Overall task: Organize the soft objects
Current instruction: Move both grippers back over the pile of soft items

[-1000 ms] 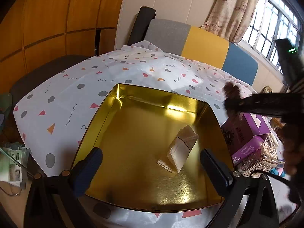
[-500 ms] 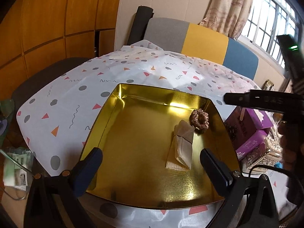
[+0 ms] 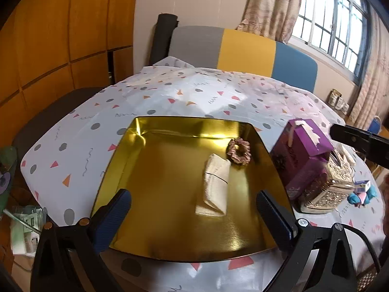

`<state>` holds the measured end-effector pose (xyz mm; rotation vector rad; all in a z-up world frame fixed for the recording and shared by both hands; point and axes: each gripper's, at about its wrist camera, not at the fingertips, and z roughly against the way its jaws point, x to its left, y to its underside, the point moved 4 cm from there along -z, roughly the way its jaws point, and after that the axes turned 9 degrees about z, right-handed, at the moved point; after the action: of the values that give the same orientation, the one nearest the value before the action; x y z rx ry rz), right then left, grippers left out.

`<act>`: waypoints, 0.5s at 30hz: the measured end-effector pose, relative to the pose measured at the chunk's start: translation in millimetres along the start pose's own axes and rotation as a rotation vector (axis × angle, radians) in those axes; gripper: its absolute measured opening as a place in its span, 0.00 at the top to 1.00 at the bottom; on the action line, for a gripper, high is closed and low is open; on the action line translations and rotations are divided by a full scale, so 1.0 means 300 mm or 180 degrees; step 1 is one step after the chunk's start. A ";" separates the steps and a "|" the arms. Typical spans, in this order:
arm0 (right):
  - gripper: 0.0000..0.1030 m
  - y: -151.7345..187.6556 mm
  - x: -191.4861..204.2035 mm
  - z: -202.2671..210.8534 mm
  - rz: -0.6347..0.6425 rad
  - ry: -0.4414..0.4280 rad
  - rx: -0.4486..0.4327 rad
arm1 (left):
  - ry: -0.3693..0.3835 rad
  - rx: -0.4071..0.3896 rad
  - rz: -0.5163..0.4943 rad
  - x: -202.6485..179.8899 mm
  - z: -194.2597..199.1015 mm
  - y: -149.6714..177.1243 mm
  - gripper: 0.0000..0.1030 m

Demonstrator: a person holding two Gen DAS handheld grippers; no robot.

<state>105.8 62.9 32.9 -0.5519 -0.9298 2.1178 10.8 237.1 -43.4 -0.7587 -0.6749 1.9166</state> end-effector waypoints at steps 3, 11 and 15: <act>0.44 0.048 -0.073 0.041 -0.0103 0.0124 0.0003 | 0.0057 0.0041 -0.0059 -0.025 -0.001 0.010 0.00; 0.44 0.228 -0.367 0.133 -0.0600 0.0614 0.0122 | 0.0230 0.0151 -0.0237 -0.109 -0.001 0.030 0.00; 0.44 0.336 -0.561 0.186 -0.1003 0.0960 0.0198 | 0.0297 0.0137 -0.0300 -0.148 0.006 0.020 0.00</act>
<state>130.4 -137.7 6.5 -0.6278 -0.7245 1.7188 22.7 194.4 -36.6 -0.7710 -0.5996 1.7933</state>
